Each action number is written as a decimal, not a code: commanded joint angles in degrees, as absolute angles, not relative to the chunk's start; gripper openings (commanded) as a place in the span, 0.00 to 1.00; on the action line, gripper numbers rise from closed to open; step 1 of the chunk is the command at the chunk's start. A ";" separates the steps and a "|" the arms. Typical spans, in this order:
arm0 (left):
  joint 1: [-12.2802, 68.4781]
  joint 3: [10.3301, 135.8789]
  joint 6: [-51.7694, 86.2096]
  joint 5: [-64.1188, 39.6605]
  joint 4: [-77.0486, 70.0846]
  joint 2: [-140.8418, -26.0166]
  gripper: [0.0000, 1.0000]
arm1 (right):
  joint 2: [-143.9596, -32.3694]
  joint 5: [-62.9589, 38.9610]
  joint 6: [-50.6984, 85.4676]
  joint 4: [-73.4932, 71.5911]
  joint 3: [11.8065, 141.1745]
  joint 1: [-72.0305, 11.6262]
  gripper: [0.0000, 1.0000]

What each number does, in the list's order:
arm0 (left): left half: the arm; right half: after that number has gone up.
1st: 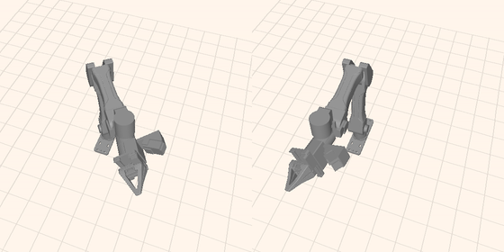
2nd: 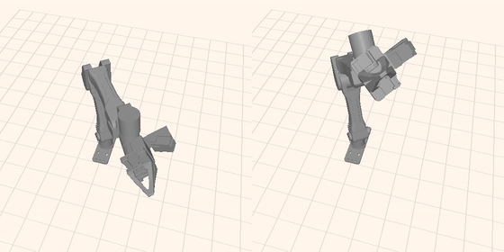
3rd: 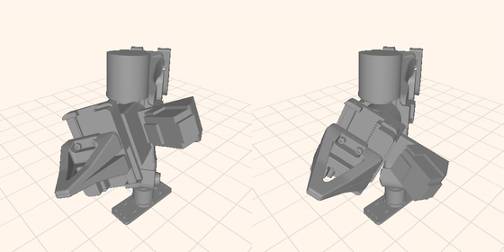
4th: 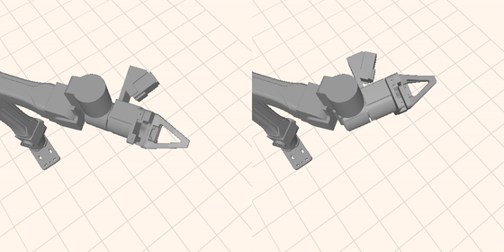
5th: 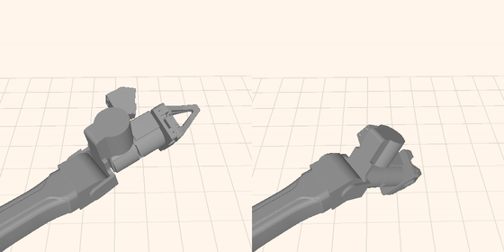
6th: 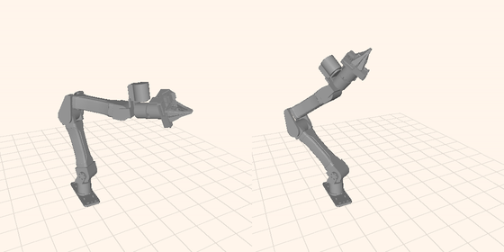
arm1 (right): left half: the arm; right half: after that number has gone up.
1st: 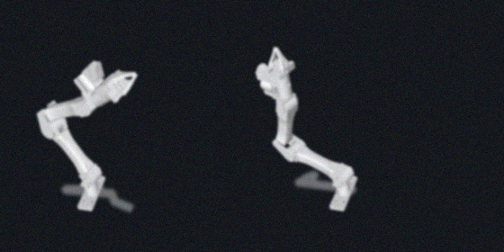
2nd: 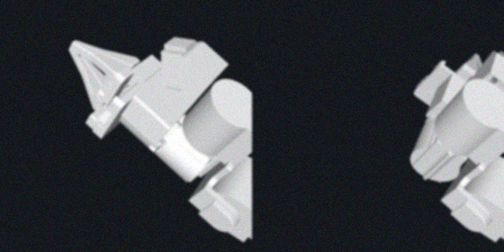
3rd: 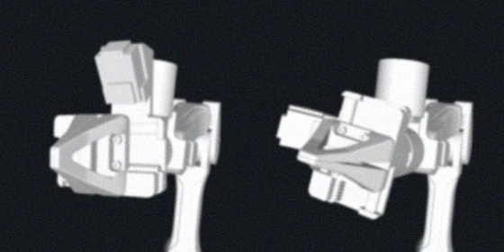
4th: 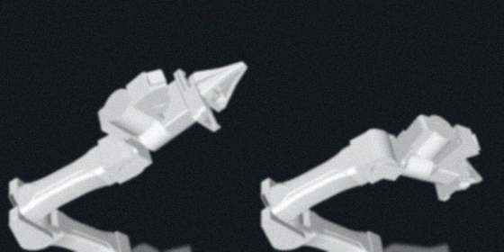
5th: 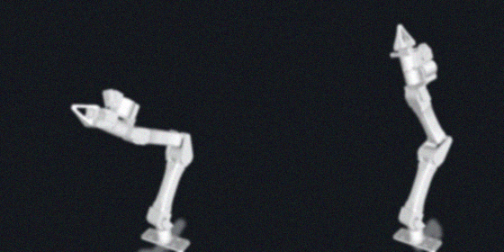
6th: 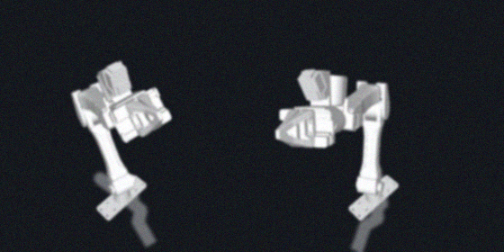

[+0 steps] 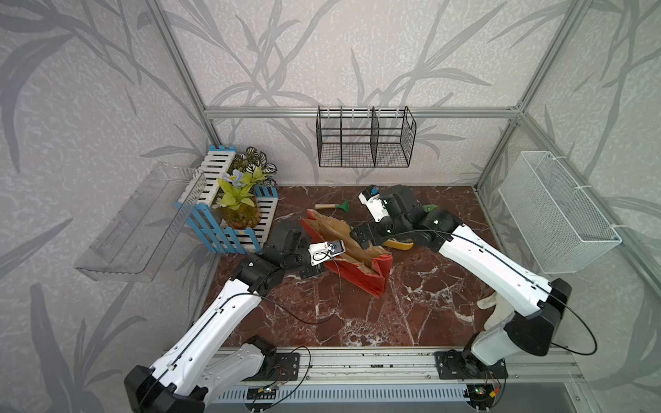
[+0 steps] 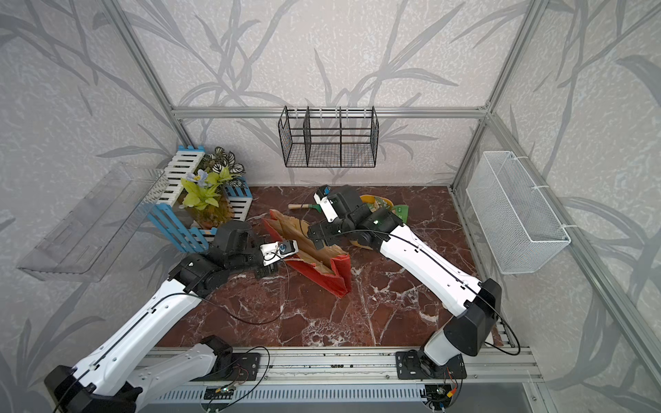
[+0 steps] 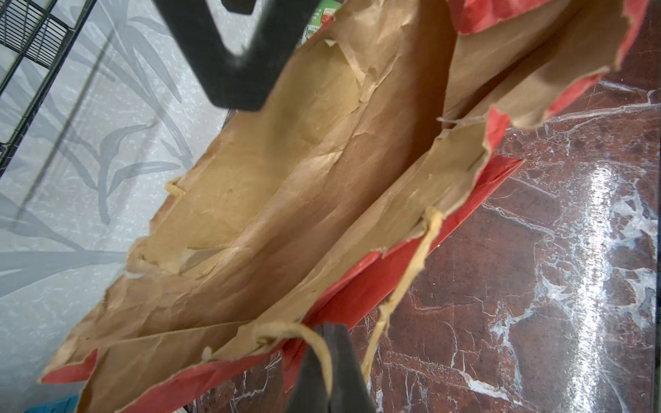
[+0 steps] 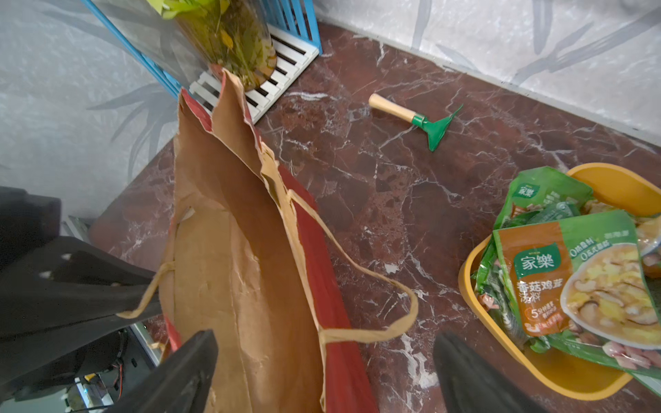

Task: Place the condiment packets inside the bag
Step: Open the paper bag.

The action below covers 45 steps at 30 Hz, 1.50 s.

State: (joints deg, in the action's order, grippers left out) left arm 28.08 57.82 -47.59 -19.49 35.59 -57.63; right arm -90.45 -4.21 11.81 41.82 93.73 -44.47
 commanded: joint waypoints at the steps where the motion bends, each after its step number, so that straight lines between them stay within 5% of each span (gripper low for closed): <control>1: 28.30 57.04 -48.42 -18.80 36.35 -56.83 0.00 | -92.63 -5.71 9.64 45.75 96.07 -44.63 0.99; 9: 28.30 56.95 -48.52 -17.58 37.04 -55.84 0.00 | -100.89 -7.25 10.21 49.00 103.20 -44.65 0.79; 20: 28.00 61.16 -36.50 -7.49 30.07 -54.43 0.00 | -99.07 -0.53 16.62 47.08 103.80 -44.69 0.05; 21: 27.91 61.17 -33.57 -4.57 27.14 -54.36 0.13 | -97.29 0.60 18.93 44.63 102.00 -44.72 0.01; 24: 27.77 62.59 -23.94 0.98 21.76 -54.26 0.81 | -91.19 5.05 26.84 37.30 95.05 -45.16 0.00; 26: 27.69 64.09 -17.71 -0.71 21.04 -54.02 0.98 | -87.95 8.92 32.23 31.42 90.03 -46.24 0.00; 32: 27.69 67.46 -2.31 -9.11 22.73 -55.99 1.00 | -84.61 19.48 39.86 22.75 83.64 -51.21 0.00; 45: 24.20 66.51 8.56 -4.38 25.34 -59.09 1.00 | -83.27 29.63 45.60 12.84 77.36 -56.23 0.00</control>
